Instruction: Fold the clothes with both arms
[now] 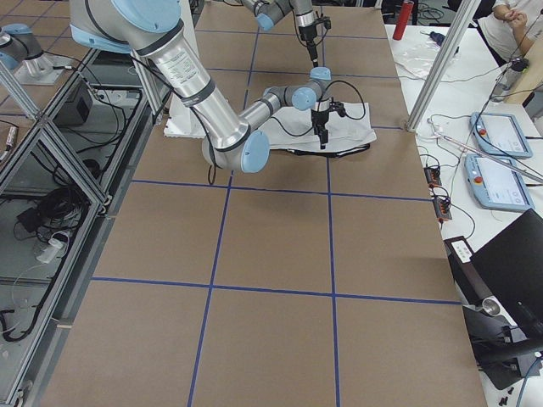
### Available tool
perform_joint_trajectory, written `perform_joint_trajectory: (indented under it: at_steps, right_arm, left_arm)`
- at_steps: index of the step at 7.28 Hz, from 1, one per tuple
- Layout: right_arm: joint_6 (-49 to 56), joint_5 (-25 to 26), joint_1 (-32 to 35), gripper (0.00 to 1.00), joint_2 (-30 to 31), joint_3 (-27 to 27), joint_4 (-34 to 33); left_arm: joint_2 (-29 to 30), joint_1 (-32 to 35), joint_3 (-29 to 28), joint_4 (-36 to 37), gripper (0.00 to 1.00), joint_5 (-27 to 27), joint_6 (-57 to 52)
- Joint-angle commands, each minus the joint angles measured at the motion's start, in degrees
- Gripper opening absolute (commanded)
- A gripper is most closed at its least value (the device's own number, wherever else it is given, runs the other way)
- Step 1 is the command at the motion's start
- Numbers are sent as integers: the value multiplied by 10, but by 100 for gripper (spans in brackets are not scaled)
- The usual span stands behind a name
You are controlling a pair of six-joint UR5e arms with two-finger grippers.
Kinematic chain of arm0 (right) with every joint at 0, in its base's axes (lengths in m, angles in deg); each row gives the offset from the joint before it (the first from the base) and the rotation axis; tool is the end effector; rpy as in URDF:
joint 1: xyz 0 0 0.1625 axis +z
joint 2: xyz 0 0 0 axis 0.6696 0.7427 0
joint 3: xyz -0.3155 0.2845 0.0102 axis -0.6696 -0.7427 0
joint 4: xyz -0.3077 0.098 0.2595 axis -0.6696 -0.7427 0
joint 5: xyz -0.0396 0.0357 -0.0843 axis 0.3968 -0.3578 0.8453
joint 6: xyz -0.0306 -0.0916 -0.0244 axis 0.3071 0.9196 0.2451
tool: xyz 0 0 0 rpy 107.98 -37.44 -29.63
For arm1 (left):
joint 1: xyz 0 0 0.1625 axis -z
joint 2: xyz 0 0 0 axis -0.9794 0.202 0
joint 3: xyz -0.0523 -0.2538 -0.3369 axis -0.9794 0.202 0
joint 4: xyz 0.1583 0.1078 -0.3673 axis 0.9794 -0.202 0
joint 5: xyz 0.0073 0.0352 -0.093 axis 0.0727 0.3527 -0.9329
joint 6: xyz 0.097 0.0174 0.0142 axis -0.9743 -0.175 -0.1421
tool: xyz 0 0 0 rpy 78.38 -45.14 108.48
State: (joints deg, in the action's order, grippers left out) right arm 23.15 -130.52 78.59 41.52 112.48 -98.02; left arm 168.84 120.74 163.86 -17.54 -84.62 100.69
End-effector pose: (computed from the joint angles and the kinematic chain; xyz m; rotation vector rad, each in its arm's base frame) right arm -0.5671 -0.5579 0.2910 0.1775 -0.5512 -0.2050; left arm 0.3828 -0.4887 0.2430 0.2479 1.0348 -0.2634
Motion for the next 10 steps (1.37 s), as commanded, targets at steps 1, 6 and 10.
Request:
perform_joint_trajectory:
  at_steps: [1, 6, 10]
  right_arm:
    - [44, -7, 32, 100, 66, 44, 0]
    - [86, -87, 83, 100, 56, 82, 5]
    - [13, -191, 85, 100, 141, 264, 5]
  left_arm:
    - [0, 1, 0, 0, 100, 0, 0]
    - [6, 0, 6, 0, 100, 1, 1]
    - [-9, -133, 36, -7, 100, 20, 187]
